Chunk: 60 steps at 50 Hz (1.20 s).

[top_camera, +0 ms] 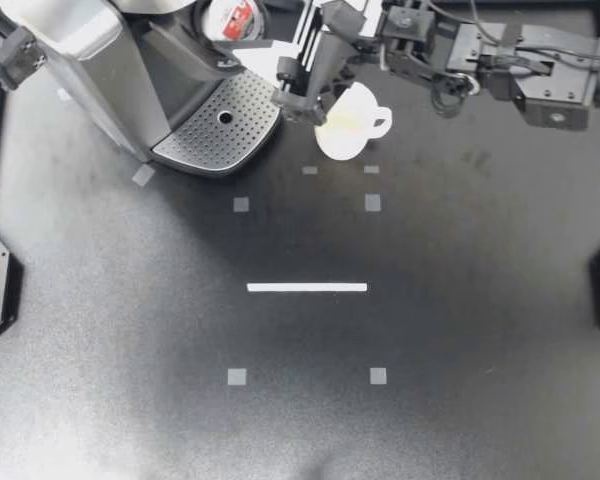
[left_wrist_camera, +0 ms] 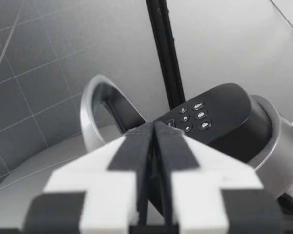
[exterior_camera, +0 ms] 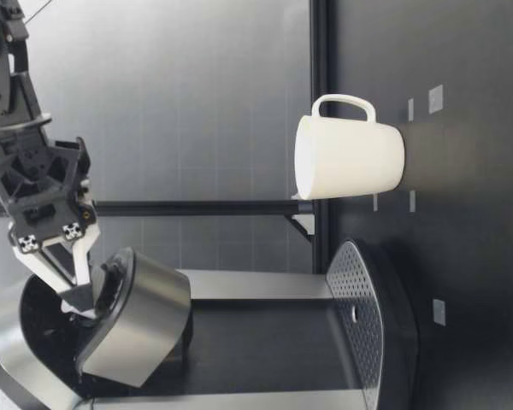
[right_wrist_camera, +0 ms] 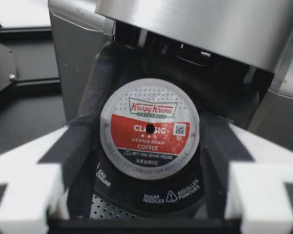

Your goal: Place the coffee capsule inside the capsule container, then place the cup onto the center of the cup tray.

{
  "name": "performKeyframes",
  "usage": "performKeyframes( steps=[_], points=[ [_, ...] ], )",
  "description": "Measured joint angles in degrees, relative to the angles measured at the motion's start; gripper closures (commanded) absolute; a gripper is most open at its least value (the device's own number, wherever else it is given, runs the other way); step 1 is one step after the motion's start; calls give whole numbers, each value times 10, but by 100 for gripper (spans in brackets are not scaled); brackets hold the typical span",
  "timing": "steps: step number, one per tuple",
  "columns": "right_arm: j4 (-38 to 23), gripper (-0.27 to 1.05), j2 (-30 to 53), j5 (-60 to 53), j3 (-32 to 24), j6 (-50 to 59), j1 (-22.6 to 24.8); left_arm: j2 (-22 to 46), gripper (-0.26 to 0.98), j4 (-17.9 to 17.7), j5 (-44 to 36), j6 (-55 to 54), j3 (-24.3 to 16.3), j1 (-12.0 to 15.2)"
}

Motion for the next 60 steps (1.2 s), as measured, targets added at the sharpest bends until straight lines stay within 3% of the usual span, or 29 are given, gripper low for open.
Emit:
performKeyframes(
  steps=[4,12,34,60],
  points=[
    [0,26,4,4,-7,0,0,0,60,1,0,0,2,0],
    [0,0,9,6,-14,0,-1,3,60,0,0,0,4,0],
    [2,0,-27,-3,16,4,6,-4,60,1,0,0,10,2],
    [15,2,-197,-142,195,44,69,1,60,1,1,-19,24,108]
  ],
)
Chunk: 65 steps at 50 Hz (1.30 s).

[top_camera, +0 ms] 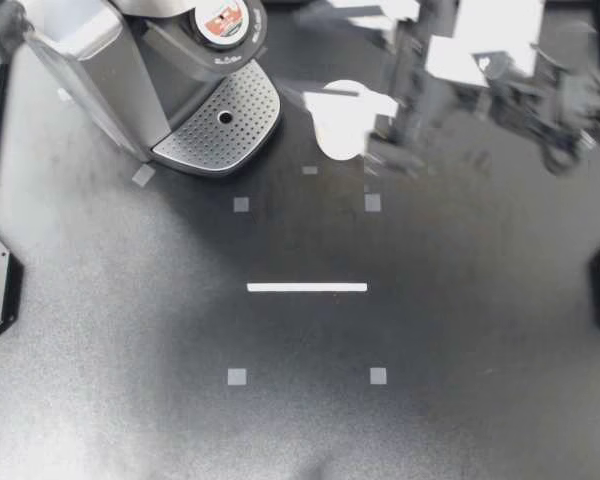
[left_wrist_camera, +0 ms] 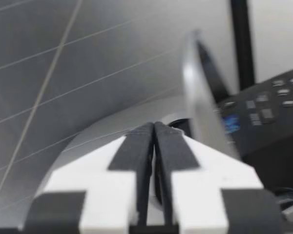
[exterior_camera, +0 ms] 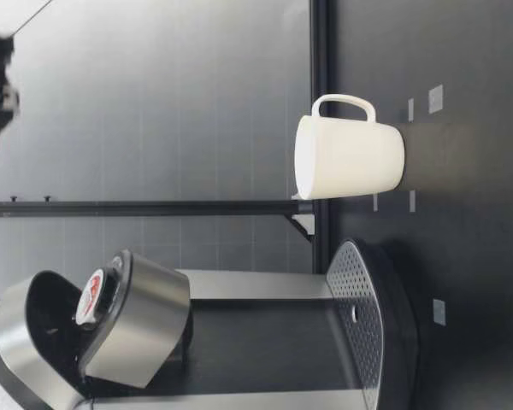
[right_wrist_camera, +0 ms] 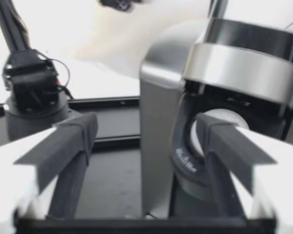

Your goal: Place the coffee capsule inside the capsule container, then place the cup onto the center of the cup tray.

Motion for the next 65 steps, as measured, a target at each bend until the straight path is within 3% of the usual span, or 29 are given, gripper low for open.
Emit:
performKeyframes(
  steps=[8,16,22,45,52,65],
  points=[
    [0,16,-25,-59,53,36,3,25,60,11,0,-22,0,20],
    [0,27,-45,-118,95,54,2,51,60,14,-1,-31,-6,21],
    [-1,28,-58,-148,113,54,2,58,60,15,-20,-38,-18,21],
    [-3,28,-91,-154,129,55,11,59,60,15,-215,-118,-45,24],
    [-3,28,-95,-157,134,55,13,71,60,14,-257,-142,-51,8],
    [-3,28,-97,-162,135,55,22,115,60,13,-241,-149,-54,-32]
  ],
)
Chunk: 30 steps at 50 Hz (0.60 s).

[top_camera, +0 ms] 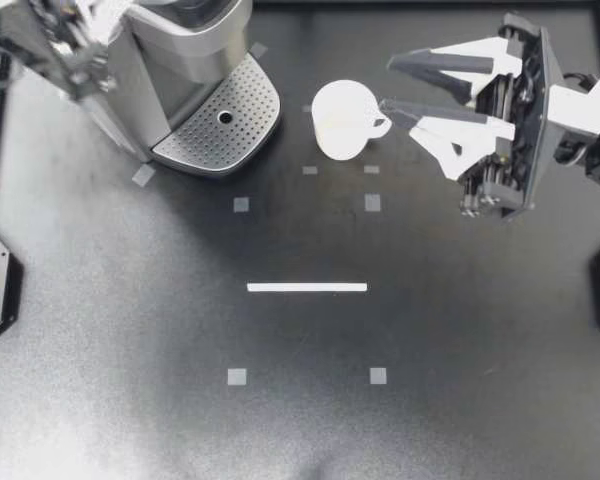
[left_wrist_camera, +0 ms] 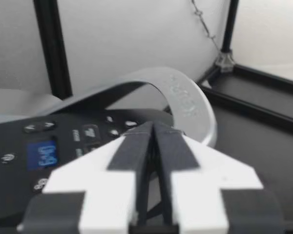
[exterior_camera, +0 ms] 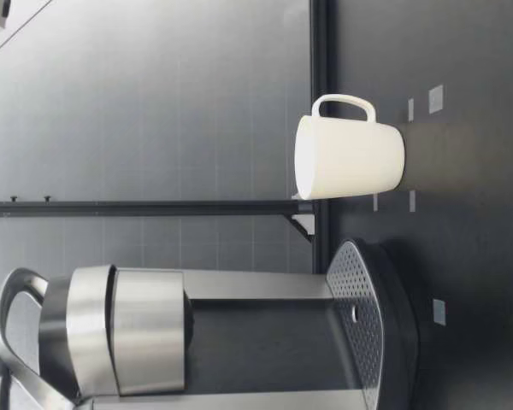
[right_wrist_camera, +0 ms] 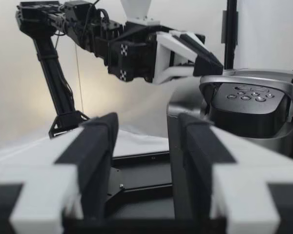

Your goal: Place the coffee capsule inside the capsule container, then place the cup onto the center of the cup tray.

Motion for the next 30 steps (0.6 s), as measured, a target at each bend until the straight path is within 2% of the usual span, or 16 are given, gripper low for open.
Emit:
performKeyframes(
  steps=[21,30],
  points=[
    [0,28,-6,-1,11,-1,1,62,60,-19,56,-1,-4,-75],
    [0,28,-11,25,11,-5,1,74,60,-22,105,31,-37,-108]
  ],
)
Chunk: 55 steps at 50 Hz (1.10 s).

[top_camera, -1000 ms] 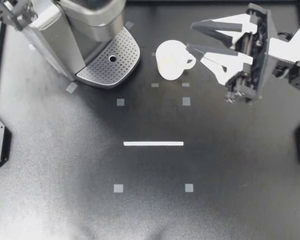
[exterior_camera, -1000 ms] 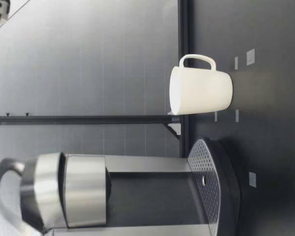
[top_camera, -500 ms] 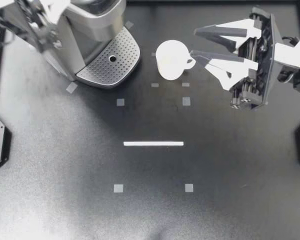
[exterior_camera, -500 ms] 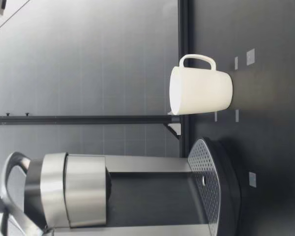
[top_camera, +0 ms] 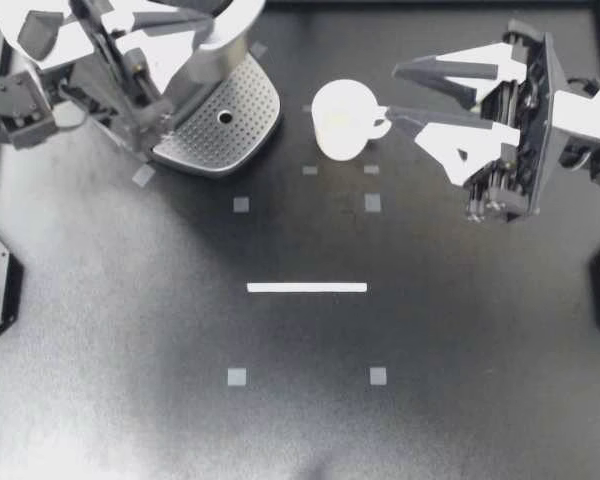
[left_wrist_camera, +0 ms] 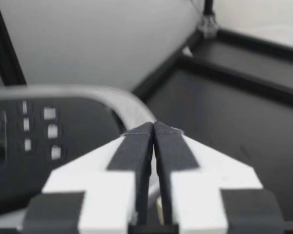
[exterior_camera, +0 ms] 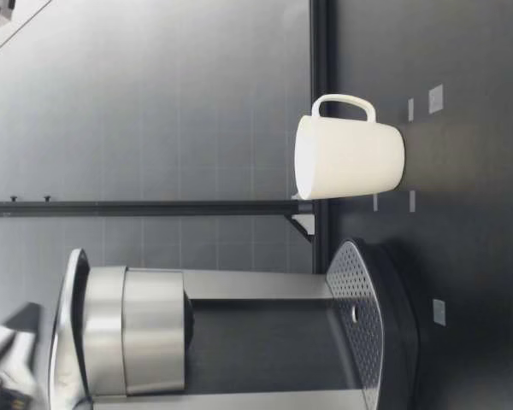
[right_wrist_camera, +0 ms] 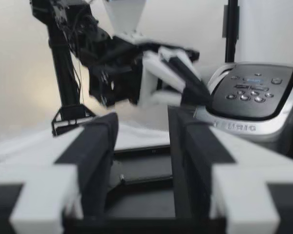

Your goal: Place the coffee capsule inside the capsule container, then place the cup onto the center of the cup tray.

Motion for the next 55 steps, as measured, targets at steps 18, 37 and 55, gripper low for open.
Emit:
performKeyframes(
  steps=[18,37,55],
  points=[
    [-4,28,-28,400,-92,-77,-64,13,60,-185,214,302,-91,-54],
    [13,28,64,765,-235,-230,-144,13,60,-493,365,542,-213,-127],
    [238,27,150,824,-255,-461,-263,-28,60,-514,345,538,-191,-153]
  ],
)
